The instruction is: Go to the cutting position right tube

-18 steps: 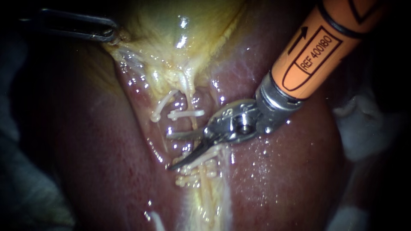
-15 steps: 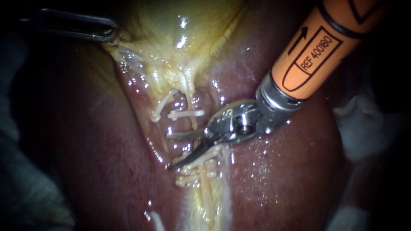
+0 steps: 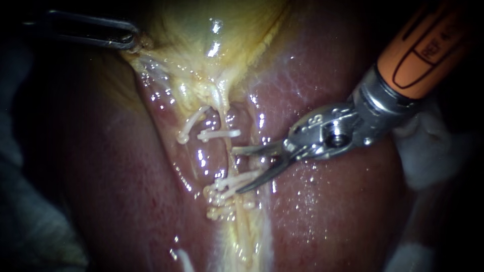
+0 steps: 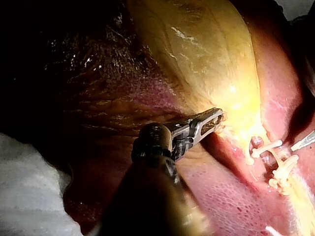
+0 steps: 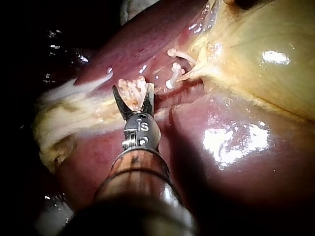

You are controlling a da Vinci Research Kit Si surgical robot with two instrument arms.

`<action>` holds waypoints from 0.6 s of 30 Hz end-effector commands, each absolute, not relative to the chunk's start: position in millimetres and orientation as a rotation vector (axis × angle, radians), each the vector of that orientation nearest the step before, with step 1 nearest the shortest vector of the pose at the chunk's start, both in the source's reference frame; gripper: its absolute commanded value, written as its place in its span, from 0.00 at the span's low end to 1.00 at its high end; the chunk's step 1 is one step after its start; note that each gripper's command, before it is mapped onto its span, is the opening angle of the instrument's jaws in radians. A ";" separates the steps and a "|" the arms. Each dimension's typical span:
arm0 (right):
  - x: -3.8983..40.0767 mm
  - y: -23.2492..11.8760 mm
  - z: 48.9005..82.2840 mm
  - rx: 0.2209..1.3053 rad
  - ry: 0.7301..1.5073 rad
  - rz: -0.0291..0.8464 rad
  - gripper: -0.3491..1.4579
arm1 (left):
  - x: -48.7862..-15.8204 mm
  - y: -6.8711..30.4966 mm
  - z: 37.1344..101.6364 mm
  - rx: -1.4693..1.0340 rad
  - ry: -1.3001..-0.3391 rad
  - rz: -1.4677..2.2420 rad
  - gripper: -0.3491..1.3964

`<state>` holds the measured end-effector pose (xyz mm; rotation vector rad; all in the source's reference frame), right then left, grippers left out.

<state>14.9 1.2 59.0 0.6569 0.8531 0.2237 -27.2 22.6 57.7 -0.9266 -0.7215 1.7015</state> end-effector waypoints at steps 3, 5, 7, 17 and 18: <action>14.3 1.6 60.0 0.688 0.842 0.253 0.90 | -27.1 22.6 57.7 -0.927 -0.721 1.702 0.00; 13.9 1.7 60.6 0.707 0.839 0.270 0.90 | -27.1 22.6 57.7 -0.927 -0.721 1.702 0.00; 13.6 1.8 61.6 0.728 0.831 0.289 0.90 | -27.1 22.6 57.7 -0.927 -0.721 1.702 0.00; 13.9 1.0 66.5 0.838 0.779 0.327 0.90 | -27.2 22.6 57.7 -0.927 -0.721 1.702 0.00; 14.1 0.9 67.0 0.845 0.778 0.328 0.90 | -27.2 22.6 57.7 -0.927 -0.721 1.702 0.00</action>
